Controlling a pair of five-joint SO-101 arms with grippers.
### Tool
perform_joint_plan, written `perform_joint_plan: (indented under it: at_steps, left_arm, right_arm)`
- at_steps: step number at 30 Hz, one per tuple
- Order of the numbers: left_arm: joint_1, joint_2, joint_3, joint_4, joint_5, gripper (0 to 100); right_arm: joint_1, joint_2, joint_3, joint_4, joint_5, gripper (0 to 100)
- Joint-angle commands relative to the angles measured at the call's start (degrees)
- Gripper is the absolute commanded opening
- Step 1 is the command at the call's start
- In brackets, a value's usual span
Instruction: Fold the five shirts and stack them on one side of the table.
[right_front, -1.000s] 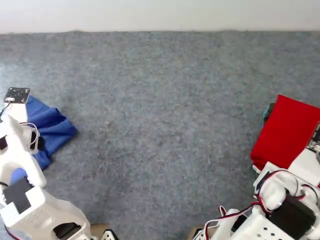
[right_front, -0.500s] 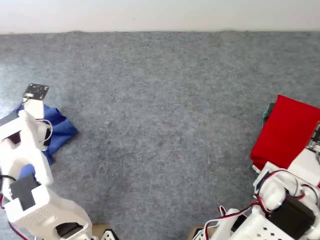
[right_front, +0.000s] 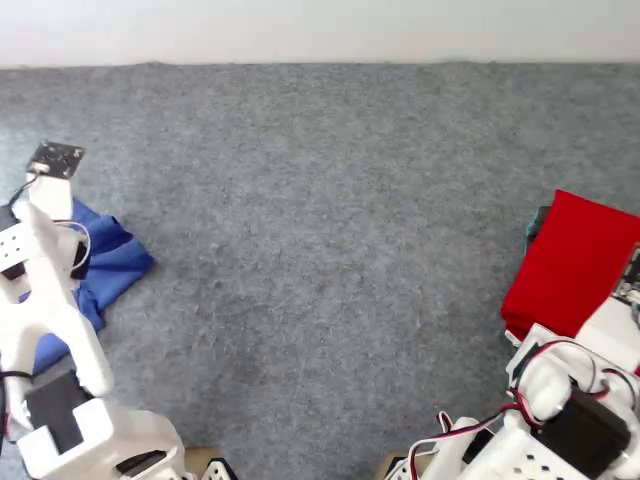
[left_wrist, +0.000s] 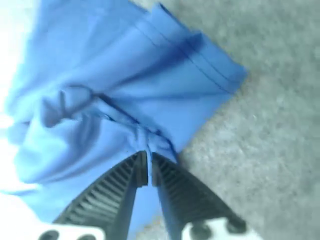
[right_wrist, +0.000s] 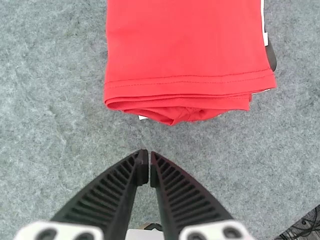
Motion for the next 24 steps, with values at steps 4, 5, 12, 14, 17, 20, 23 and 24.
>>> perform_joint_plan:
  at_steps: [4,5,12,14,17,20,23,24]
  left_arm:
    - [-4.13,6.07,-1.98,-1.05,0.44,14]
    - [-4.66,7.74,-2.07,-1.76,0.26,14]
    - [-4.84,18.29,-2.07,-7.38,0.44,14]
    - [-5.01,19.52,-2.15,-8.18,0.53,14]
    - [-4.84,18.73,-2.15,-8.00,0.35,7]
    - [-4.75,16.09,-2.07,-7.91,0.26,2]
    - [-4.75,10.81,-2.07,-7.91,0.35,1]
    - [-4.75,8.62,-2.07,-7.91,0.44,1]
  right_arm:
    - [-0.75,-0.04,-0.26,0.31,-0.35,1.4]
    - [-0.75,-0.04,-0.26,0.22,-0.35,1.5]
    - [-0.75,0.13,-0.26,0.22,-0.26,1.5]
    - [-0.75,0.04,-0.26,0.22,-0.26,1.5]
    - [-0.75,-0.04,-0.26,0.22,-0.26,1.5]
    - [-0.75,0.04,-0.26,0.22,-0.26,1.5]
    - [-0.75,0.04,-0.26,0.22,-0.26,1.5]
    - [-0.75,0.04,-0.26,0.22,-0.26,1.5]
